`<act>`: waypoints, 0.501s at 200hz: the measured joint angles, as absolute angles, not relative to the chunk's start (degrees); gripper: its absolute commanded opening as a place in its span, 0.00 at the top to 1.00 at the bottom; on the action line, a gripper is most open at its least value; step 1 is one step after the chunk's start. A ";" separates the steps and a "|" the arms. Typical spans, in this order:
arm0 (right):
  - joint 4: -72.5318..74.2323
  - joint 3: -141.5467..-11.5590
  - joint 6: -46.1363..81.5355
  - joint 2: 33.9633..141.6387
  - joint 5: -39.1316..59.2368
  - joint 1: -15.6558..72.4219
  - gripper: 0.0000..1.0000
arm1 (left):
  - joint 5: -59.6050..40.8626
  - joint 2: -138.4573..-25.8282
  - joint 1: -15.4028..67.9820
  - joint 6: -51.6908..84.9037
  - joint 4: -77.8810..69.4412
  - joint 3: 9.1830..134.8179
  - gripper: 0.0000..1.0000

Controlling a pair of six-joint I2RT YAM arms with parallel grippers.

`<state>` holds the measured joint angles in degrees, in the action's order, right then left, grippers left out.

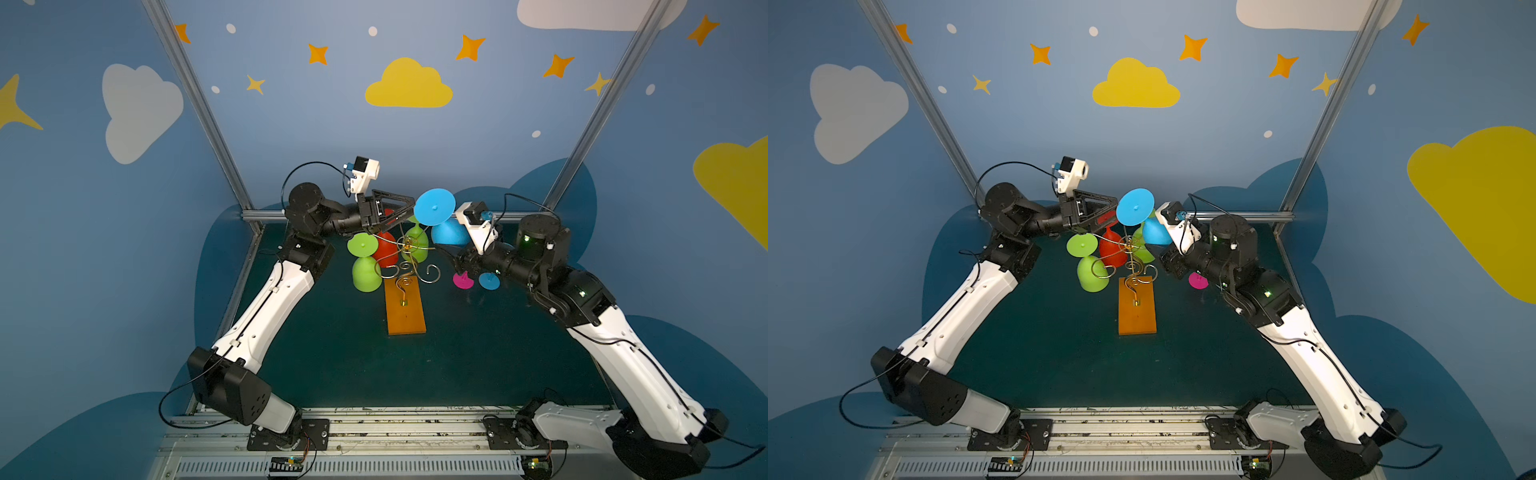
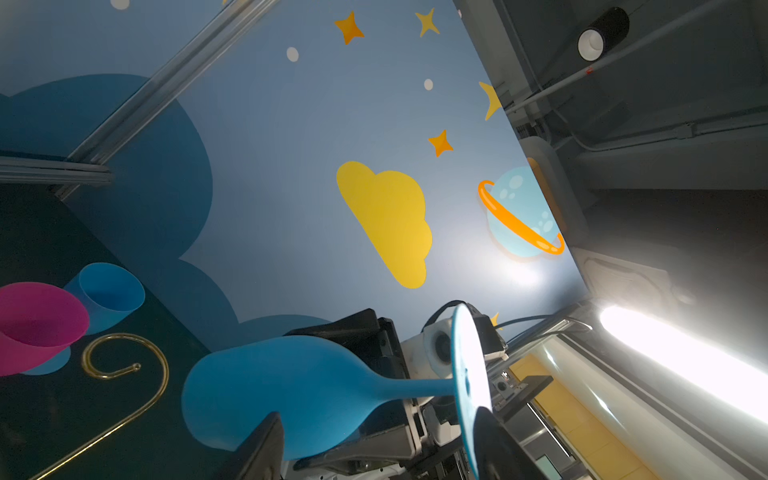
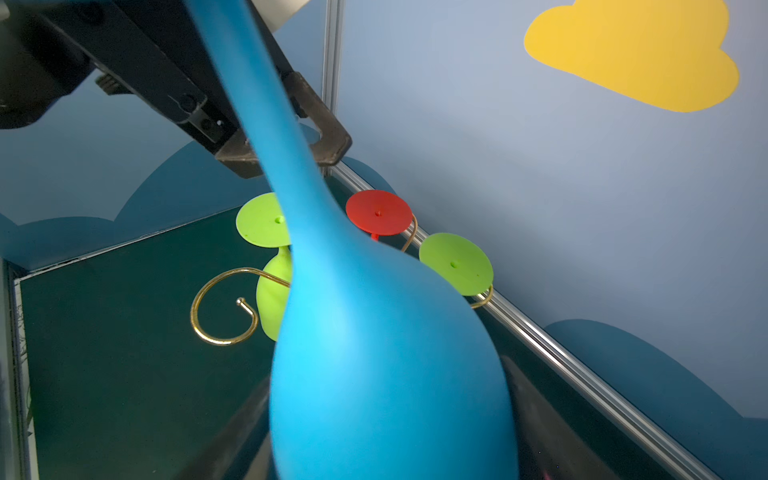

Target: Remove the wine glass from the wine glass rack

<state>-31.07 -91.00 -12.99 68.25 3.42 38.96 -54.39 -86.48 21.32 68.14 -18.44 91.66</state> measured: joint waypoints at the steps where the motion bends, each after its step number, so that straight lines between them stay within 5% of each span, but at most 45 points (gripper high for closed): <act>1: -31.27 -91.18 -12.93 68.25 3.31 38.98 0.67 | -54.13 -86.48 21.32 67.22 -17.76 91.90 0.29; 48: -44.82 -101.75 -7.88 69.28 -2.61 40.27 0.74 | -42.70 -84.47 21.87 40.64 -5.26 93.62 0.32; 100: -55.11 -106.48 -3.97 72.60 -6.04 41.54 0.77 | -28.82 -78.08 26.59 9.87 -9.87 83.18 0.38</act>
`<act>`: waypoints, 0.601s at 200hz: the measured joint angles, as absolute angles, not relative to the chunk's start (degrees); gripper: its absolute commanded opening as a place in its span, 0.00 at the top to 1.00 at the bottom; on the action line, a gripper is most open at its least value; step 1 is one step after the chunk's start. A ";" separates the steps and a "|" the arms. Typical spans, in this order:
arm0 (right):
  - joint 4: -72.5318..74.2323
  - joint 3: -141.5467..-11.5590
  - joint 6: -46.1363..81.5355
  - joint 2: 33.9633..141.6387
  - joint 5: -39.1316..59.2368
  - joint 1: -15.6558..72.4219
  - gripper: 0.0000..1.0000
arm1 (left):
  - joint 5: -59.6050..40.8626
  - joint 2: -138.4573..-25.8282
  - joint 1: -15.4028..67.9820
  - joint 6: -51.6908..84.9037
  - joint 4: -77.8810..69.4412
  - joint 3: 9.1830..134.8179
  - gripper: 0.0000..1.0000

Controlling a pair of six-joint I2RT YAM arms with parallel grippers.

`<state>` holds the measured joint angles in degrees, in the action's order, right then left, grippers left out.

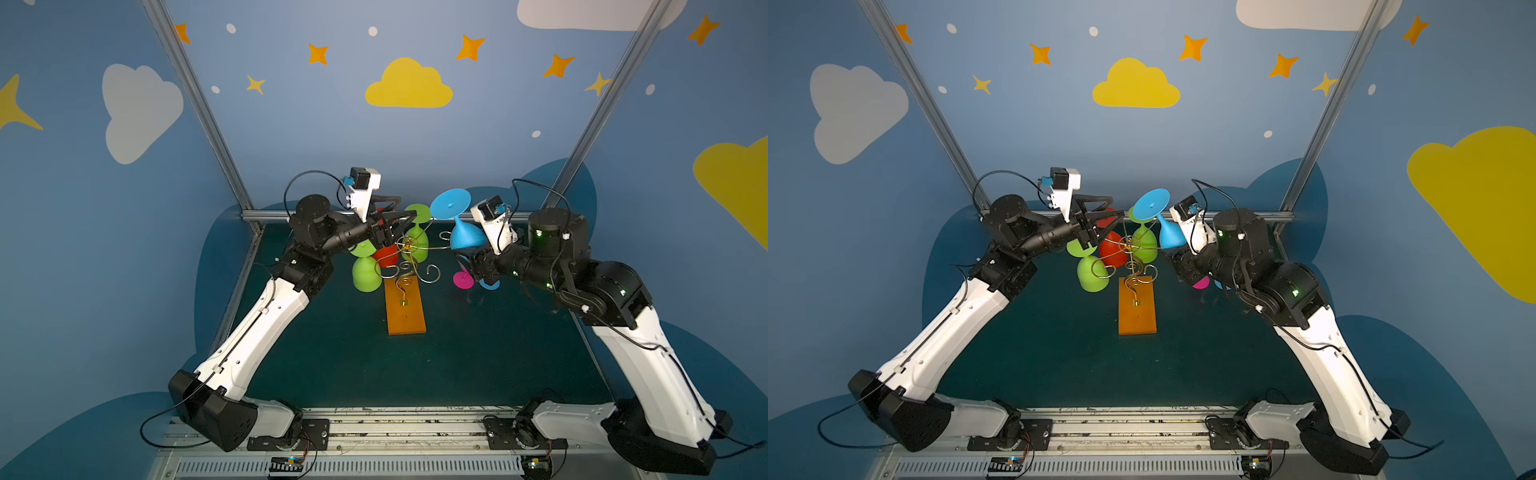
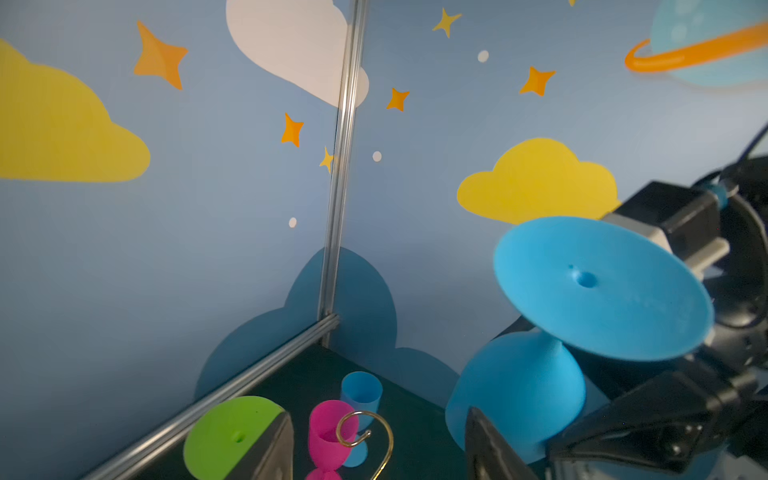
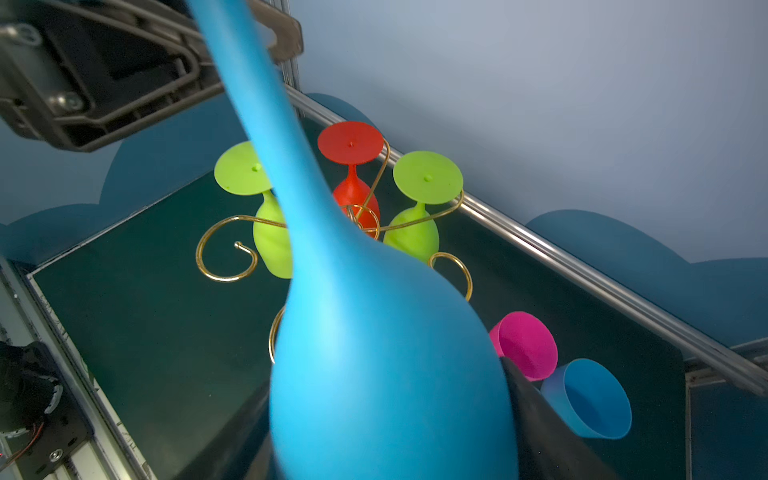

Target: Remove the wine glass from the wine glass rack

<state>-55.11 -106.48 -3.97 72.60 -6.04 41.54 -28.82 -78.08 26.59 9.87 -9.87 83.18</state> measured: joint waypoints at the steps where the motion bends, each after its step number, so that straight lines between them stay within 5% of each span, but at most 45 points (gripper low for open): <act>1: -55.24 -106.54 -3.92 72.66 -6.09 41.56 0.77 | -28.67 -77.93 26.63 9.23 -10.20 82.83 0.38; 120: -63.16 -115.42 -0.32 80.90 -5.32 43.09 0.86 | -30.04 -77.25 29.32 -12.93 -24.01 77.87 0.45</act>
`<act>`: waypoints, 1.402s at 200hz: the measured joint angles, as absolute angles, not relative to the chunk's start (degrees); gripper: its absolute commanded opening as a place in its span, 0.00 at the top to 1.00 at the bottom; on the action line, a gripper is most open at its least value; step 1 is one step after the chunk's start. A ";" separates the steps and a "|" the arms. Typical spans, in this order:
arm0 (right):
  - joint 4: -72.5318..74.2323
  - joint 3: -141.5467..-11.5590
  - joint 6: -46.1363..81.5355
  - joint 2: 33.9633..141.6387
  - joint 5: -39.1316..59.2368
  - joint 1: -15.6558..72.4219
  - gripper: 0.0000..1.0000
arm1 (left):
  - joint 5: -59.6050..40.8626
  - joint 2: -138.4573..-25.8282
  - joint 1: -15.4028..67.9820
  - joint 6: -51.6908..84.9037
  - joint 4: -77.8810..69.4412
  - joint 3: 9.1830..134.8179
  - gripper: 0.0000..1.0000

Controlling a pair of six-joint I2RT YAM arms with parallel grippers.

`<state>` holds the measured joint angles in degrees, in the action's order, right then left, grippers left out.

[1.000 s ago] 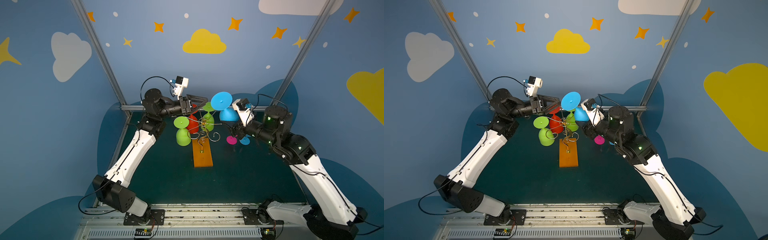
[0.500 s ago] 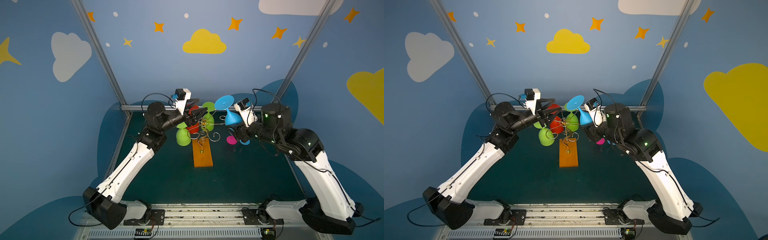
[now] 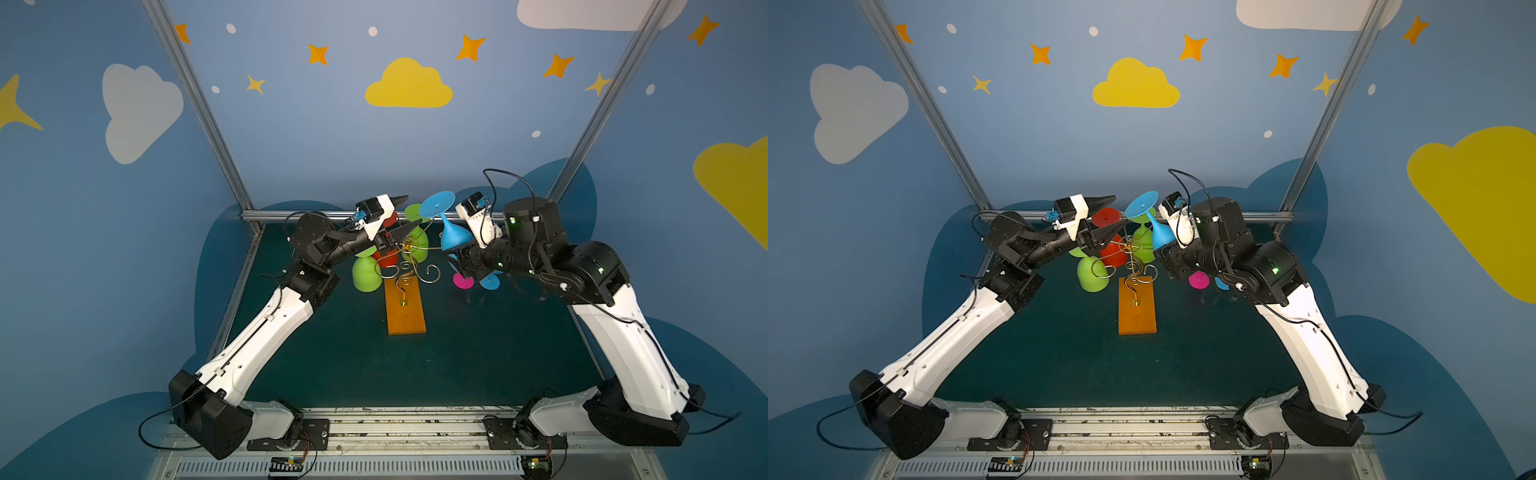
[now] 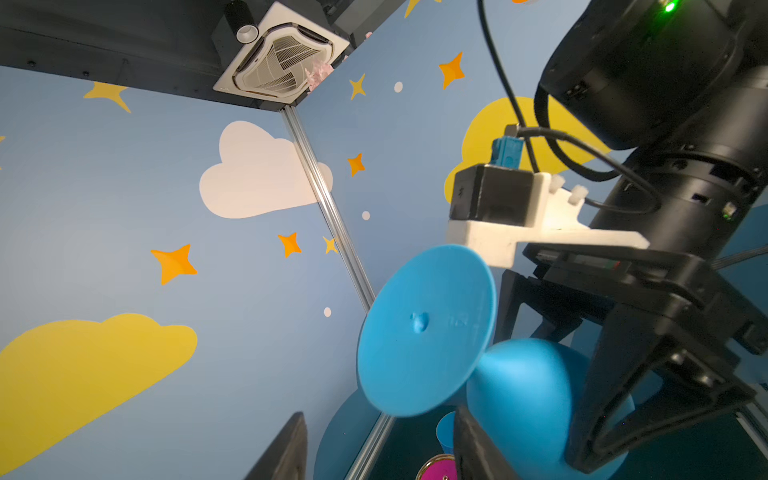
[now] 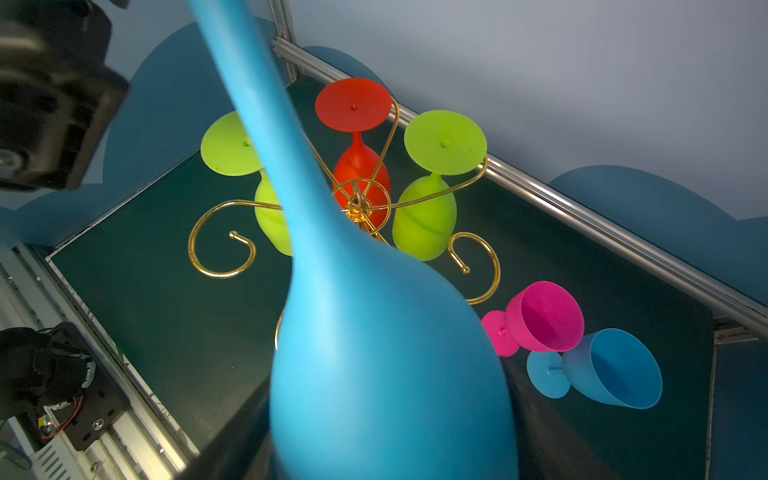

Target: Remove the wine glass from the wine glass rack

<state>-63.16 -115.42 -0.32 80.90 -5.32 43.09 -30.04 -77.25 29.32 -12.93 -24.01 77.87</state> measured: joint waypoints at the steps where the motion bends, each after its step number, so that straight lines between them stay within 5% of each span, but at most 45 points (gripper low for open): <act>1: -63.20 -115.42 -0.30 80.95 -5.32 43.11 0.86 | -30.04 -77.28 29.32 -12.97 -24.03 77.87 0.45; 78: -64.23 -115.94 1.26 82.02 -3.84 44.49 0.87 | -30.46 -78.00 30.09 -16.16 -23.83 77.89 0.63; 156: -66.48 -118.56 1.52 83.94 -2.87 45.30 0.88 | -30.39 -78.00 30.96 -19.42 -22.81 78.00 0.68; 229: -68.05 -121.19 3.92 84.79 -2.09 45.50 0.85 | -28.58 -78.17 30.76 -24.08 -21.76 78.19 0.95; 240: -68.07 -121.51 4.16 84.62 -1.96 45.50 0.78 | -28.25 -78.35 30.70 -24.16 -21.78 78.19 0.97; 263: -67.72 -121.38 4.51 84.49 -1.80 45.50 0.43 | -27.33 -78.37 30.81 -24.01 -21.80 78.19 0.97; 280: -65.91 -119.46 5.04 83.37 -1.48 45.47 0.28 | -26.74 -78.37 30.81 -23.53 -21.87 78.00 0.97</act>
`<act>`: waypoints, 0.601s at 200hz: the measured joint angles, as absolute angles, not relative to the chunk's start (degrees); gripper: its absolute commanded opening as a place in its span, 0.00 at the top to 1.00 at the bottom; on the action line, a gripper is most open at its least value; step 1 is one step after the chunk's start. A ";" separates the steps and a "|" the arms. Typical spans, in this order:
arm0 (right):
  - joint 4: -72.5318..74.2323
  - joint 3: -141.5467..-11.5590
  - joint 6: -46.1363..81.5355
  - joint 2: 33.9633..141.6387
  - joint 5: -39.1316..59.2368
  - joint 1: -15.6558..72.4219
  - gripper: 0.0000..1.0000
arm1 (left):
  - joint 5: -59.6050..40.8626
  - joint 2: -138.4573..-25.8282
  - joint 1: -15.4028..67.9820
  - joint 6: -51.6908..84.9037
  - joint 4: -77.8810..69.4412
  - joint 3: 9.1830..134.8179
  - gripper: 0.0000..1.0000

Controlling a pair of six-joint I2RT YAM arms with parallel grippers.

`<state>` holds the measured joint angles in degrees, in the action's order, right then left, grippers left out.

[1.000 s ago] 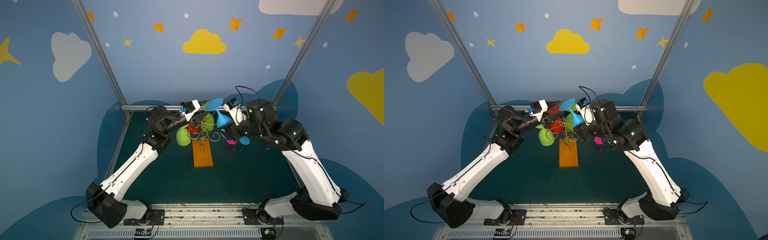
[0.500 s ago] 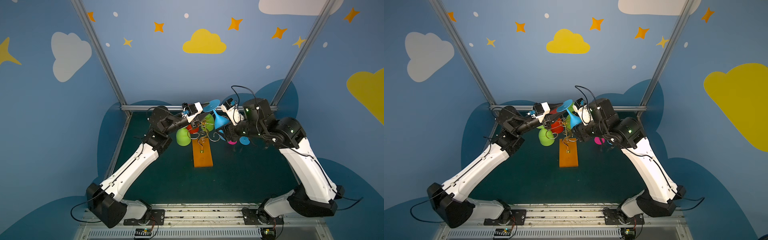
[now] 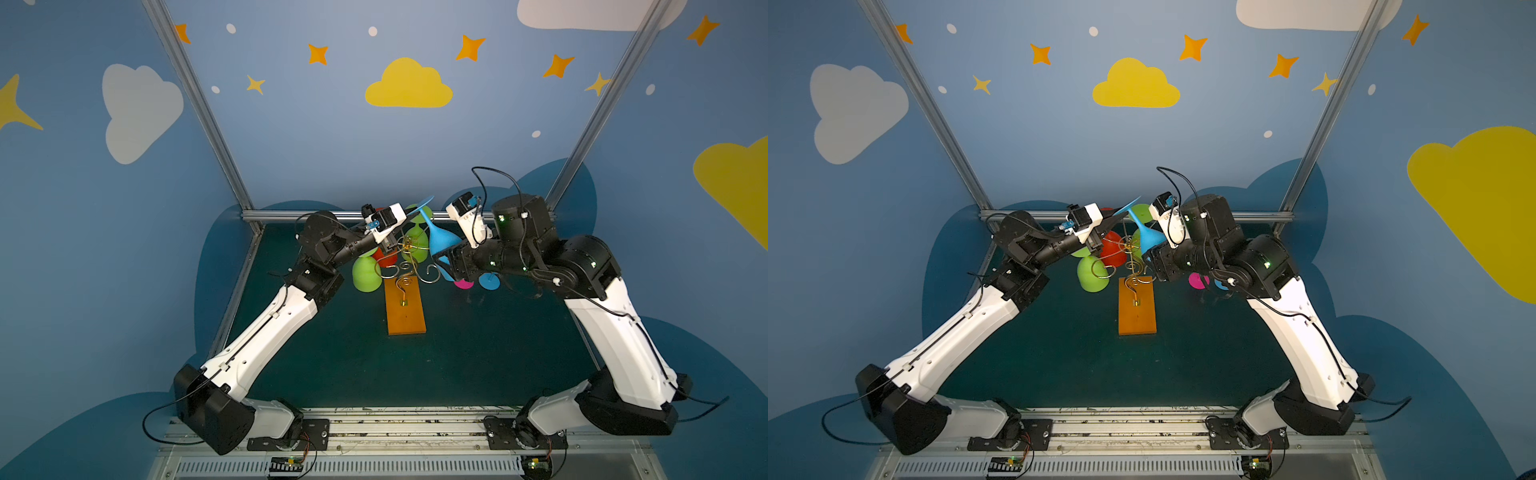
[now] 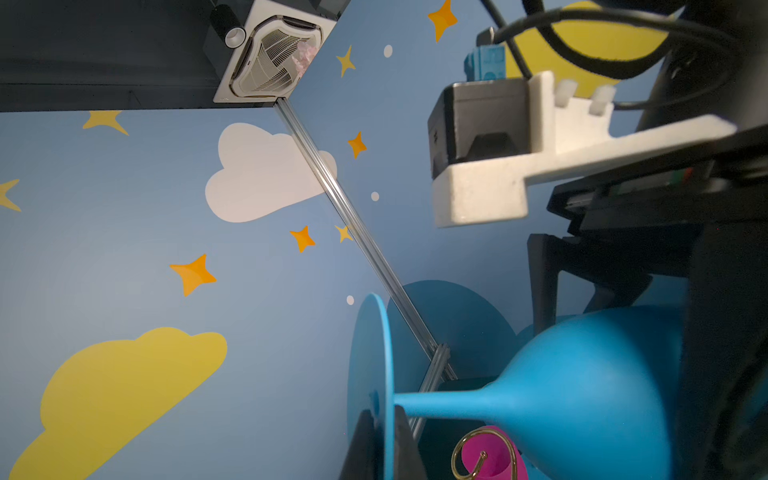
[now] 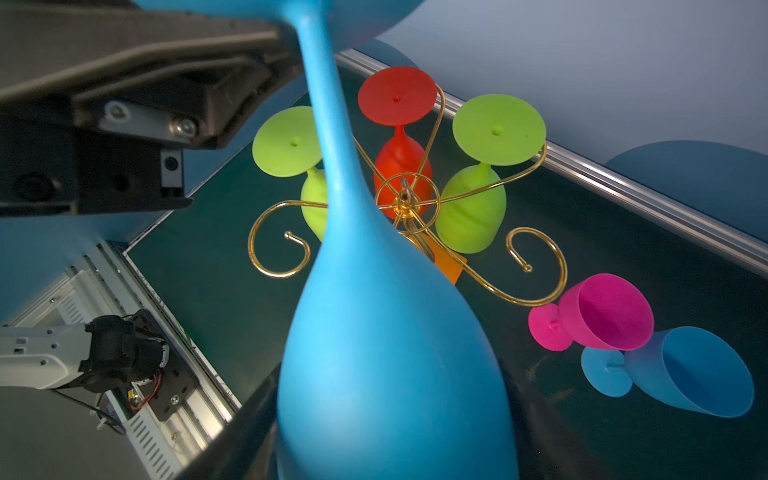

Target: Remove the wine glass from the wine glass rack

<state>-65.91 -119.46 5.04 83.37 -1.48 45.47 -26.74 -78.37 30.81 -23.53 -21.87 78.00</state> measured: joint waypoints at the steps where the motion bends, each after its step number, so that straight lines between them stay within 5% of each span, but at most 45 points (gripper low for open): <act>1: -65.67 -119.22 5.15 83.20 -1.43 45.47 0.27 | -26.70 -78.37 30.81 -23.51 -21.87 77.97 0.97; 35: -57.74 -111.57 6.13 77.28 -0.10 44.99 0.17 | -23.44 -77.73 30.94 -18.72 -21.93 75.53 0.97; 120: -35.83 -92.58 8.82 58.02 8.45 40.07 0.17 | -17.80 -73.43 30.96 0.67 -19.75 73.36 0.97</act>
